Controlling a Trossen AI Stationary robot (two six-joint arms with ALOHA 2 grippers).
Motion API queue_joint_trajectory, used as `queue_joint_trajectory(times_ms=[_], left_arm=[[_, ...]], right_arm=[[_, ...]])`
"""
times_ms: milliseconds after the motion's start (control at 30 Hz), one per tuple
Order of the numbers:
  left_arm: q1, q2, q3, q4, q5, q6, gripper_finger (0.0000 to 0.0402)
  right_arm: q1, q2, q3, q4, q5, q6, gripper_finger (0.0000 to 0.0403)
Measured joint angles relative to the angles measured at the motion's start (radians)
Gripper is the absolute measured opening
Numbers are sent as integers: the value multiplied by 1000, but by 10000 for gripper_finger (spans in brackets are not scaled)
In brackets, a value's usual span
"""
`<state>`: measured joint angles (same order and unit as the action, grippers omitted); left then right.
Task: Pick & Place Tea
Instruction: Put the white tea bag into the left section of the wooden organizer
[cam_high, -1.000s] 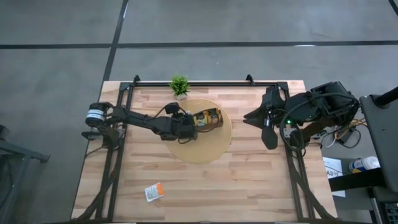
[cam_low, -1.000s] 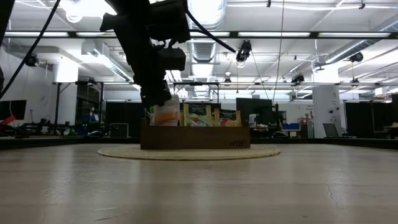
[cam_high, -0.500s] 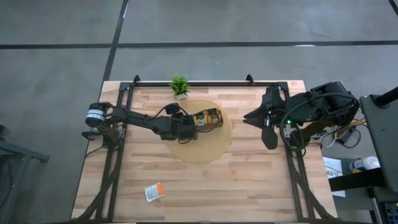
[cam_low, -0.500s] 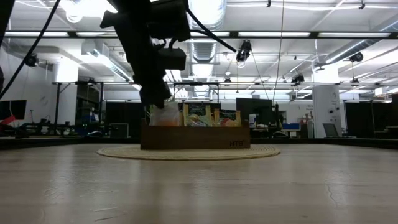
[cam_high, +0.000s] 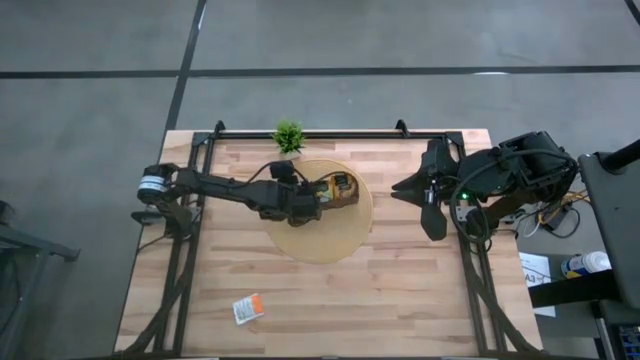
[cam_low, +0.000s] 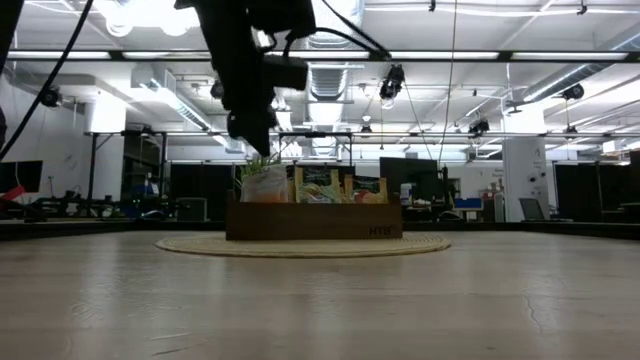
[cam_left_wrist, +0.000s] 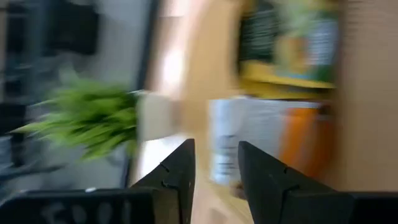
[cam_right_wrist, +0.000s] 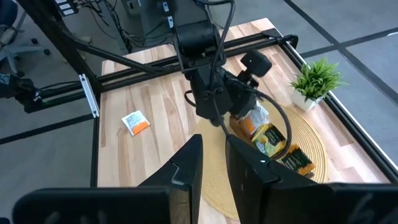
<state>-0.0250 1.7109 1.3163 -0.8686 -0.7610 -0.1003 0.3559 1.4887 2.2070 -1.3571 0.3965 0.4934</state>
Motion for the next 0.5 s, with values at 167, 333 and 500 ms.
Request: queue_joint_trajectory(times_ms=[167,333,500], left_arm=[[8,0,71,-41,199,55,72],[47,-1,77,-8,316,83,7],[113,8,36,23,376,106,1]], right_arm=[[0,0,0,0,0,0,68],[0,0,0,-1,-1,-4,68],[0,0,0,-1,-2,-7,68]])
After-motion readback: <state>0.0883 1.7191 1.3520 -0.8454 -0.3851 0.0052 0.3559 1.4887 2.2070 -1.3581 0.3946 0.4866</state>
